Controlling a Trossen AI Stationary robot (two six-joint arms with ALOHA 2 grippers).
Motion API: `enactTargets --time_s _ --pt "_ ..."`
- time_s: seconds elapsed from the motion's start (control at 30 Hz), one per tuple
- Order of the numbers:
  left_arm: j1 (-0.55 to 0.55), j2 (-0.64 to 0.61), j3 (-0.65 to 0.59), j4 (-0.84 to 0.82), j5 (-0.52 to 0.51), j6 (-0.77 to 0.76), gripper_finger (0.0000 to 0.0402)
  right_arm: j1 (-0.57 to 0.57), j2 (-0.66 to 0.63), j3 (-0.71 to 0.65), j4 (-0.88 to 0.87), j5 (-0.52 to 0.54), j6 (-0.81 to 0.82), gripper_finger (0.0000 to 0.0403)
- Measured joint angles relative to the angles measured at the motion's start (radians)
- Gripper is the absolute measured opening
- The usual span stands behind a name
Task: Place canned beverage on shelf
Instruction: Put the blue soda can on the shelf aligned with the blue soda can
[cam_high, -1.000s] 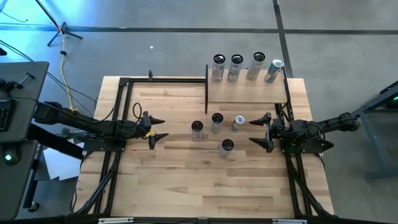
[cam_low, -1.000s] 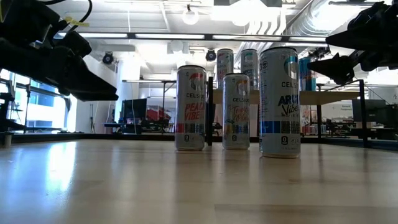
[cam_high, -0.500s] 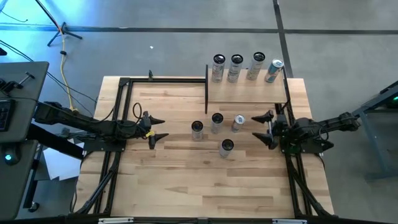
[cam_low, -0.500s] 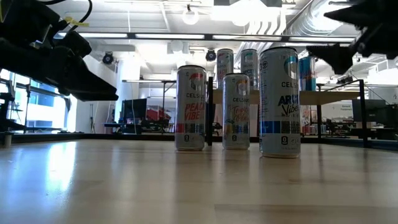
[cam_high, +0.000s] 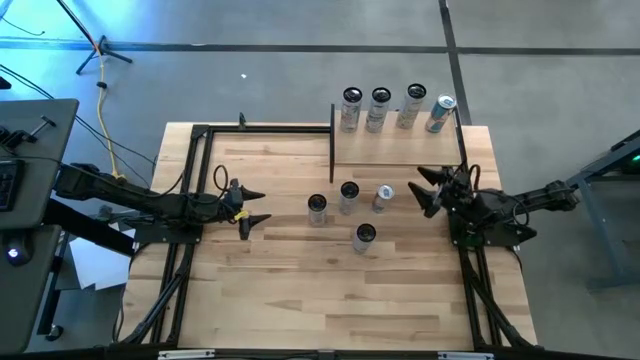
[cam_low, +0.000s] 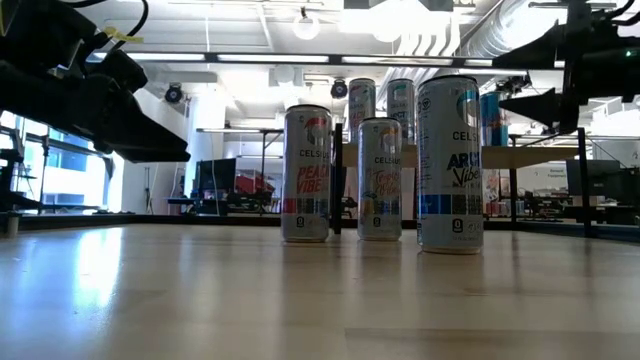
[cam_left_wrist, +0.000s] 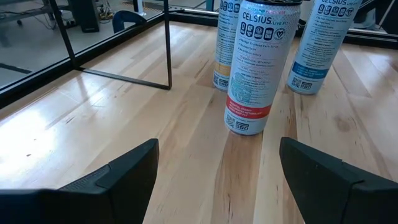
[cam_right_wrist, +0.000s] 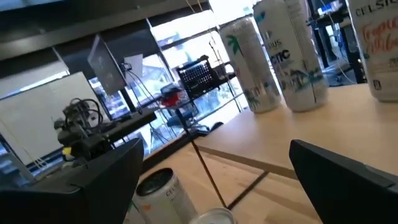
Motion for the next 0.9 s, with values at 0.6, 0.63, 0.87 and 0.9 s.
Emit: enactTargets --time_s 0.6,0.63,0.87,0.9 --pt "0.0 0.0 0.0 0.0 0.0 0.0 0.0305 0.0 0.0 0.0 0.057 -0.099 0.387 0.0389" --pt "0.0 0.0 0.0 0.0 0.0 0.0 0.0305 0.0 0.0 0.0 0.058 -0.099 0.389 0.0389" --pt "0.0 0.0 0.0 0.0 0.0 0.0 0.0305 0.0 0.0 0.006 0.053 -0.138 0.483 0.0389" --pt "0.0 0.0 0.0 0.0 0.0 0.0 0.0305 0.0 0.001 0.019 0.036 -0.151 0.457 0.0389"
